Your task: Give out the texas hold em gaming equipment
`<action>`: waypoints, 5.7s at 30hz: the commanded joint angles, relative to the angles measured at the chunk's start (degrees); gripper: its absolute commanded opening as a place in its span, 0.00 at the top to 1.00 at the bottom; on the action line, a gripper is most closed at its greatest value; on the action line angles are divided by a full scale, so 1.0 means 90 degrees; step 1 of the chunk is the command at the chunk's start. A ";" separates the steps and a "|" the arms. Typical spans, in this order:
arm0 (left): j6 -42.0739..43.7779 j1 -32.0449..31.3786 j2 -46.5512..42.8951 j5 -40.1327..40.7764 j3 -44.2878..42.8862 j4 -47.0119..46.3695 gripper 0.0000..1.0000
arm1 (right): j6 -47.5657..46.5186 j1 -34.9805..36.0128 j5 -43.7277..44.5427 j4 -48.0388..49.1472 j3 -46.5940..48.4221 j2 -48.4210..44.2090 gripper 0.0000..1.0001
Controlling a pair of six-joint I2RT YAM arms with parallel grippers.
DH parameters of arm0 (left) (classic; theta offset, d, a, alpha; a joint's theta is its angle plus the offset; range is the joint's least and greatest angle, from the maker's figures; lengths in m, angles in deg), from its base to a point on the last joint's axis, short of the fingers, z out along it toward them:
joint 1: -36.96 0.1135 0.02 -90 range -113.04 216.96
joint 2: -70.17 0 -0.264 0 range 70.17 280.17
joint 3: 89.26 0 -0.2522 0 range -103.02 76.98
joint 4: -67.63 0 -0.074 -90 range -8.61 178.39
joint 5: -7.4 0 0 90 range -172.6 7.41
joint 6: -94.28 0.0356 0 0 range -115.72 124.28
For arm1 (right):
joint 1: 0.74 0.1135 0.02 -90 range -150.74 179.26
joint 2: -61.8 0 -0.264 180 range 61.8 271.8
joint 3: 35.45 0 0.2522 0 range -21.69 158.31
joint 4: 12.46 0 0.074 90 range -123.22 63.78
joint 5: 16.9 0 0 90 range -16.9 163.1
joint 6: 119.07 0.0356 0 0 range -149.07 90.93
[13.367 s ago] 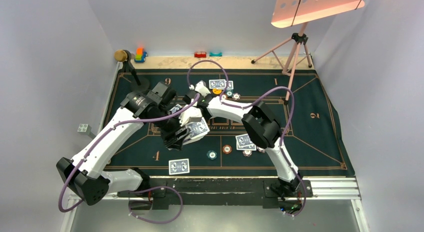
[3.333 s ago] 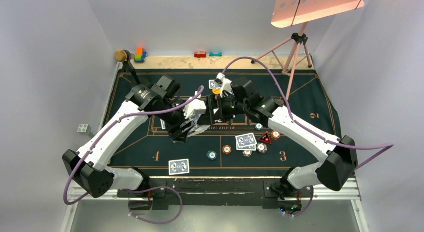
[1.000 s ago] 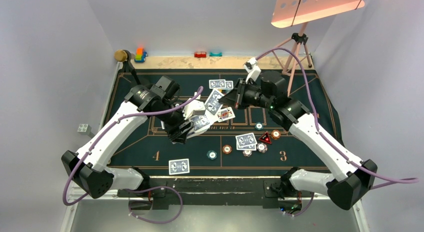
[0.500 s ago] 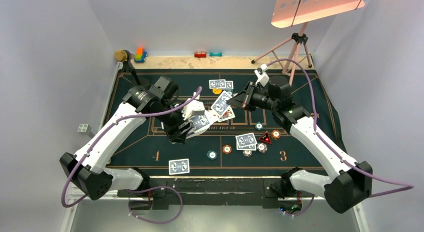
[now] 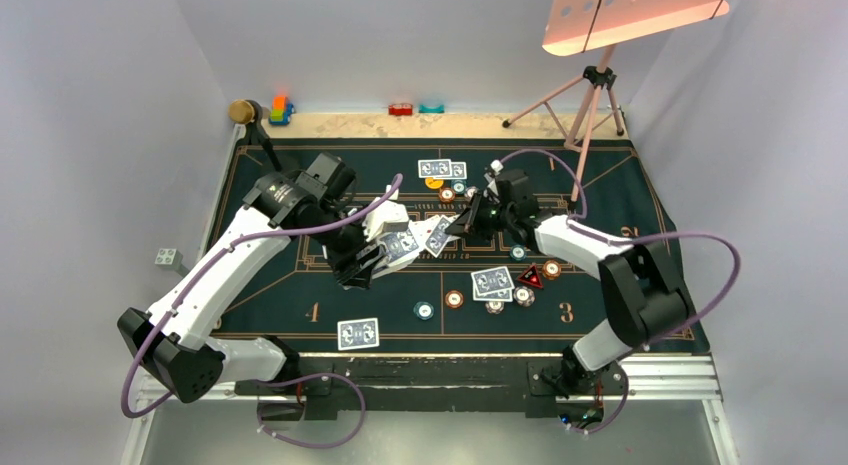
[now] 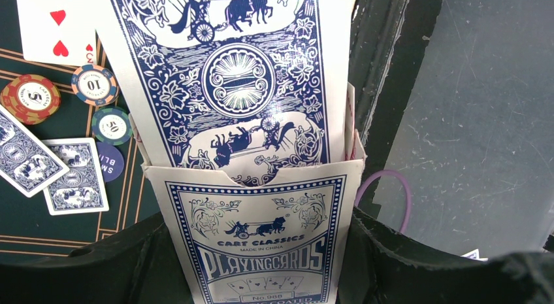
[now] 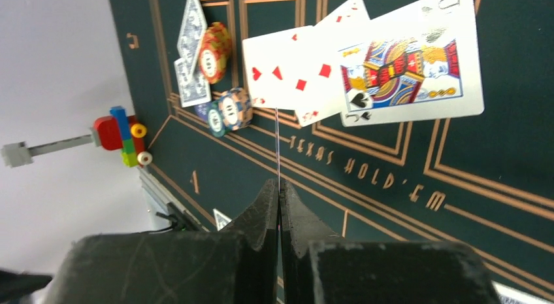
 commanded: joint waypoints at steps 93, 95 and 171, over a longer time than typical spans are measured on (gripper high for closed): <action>-0.0004 -0.0009 0.0133 -0.0153 -0.0102 -0.0181 1.00 | -0.1847 0.1664 -0.0086 -0.2983 0.2831 -0.0951 0.40; -0.0004 -0.0005 0.0131 -0.0158 -0.0099 -0.0168 1.00 | -0.1877 0.1664 -0.0009 -0.3072 0.2889 -0.0981 0.41; 0.0082 -0.0005 -0.0195 -0.0207 0.0213 -0.0087 1.00 | -0.1047 0.0183 -0.0104 -0.0251 0.0782 0.1000 1.00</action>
